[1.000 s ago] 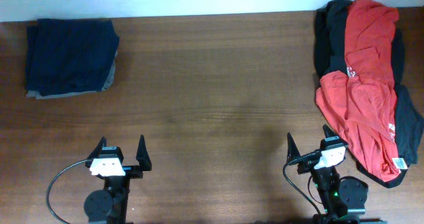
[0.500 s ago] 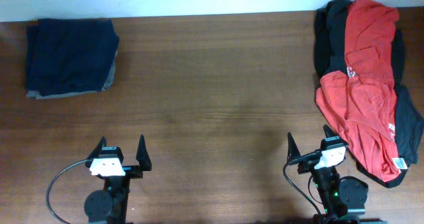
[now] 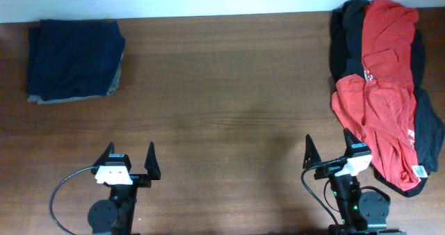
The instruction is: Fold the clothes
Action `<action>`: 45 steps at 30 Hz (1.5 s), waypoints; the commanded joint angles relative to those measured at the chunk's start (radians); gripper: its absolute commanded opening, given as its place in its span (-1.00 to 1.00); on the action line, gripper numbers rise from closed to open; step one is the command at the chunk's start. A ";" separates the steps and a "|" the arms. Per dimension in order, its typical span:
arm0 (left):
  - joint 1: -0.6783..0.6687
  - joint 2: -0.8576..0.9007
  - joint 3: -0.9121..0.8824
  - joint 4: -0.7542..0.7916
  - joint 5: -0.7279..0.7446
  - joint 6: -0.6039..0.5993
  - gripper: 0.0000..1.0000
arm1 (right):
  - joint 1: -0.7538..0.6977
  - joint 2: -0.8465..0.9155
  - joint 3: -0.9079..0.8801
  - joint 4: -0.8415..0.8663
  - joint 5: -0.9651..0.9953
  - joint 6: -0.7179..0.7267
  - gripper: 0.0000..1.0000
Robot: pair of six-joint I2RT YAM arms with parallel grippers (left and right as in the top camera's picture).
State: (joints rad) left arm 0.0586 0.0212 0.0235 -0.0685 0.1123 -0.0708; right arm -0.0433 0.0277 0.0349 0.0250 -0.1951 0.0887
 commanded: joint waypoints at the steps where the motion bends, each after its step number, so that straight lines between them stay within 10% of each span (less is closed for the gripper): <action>1: 0.005 0.059 0.099 -0.006 0.026 0.011 0.99 | -0.004 0.045 0.123 0.009 0.005 0.051 0.97; 14: 0.003 0.860 0.801 -0.287 0.159 0.024 0.99 | -0.004 0.777 0.860 -0.382 0.005 0.047 0.98; 21: -0.075 1.356 1.302 -0.727 0.162 0.148 0.99 | -0.166 1.304 1.307 -0.764 -0.041 0.040 0.98; 30: -0.095 1.655 1.362 -0.671 0.330 0.143 0.99 | -0.380 1.688 1.356 -0.801 0.028 0.040 1.00; 40: -0.096 1.689 1.362 -0.620 0.337 0.143 0.99 | -0.421 1.946 1.356 -0.706 0.063 -0.010 0.47; 45: -0.096 1.689 1.362 -0.619 0.337 0.143 0.99 | -0.421 1.965 1.356 -0.697 0.077 -0.010 -0.33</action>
State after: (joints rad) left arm -0.0345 1.7088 1.3716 -0.6914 0.4309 0.0540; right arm -0.4633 1.9759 1.3746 -0.6762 -0.1333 0.0826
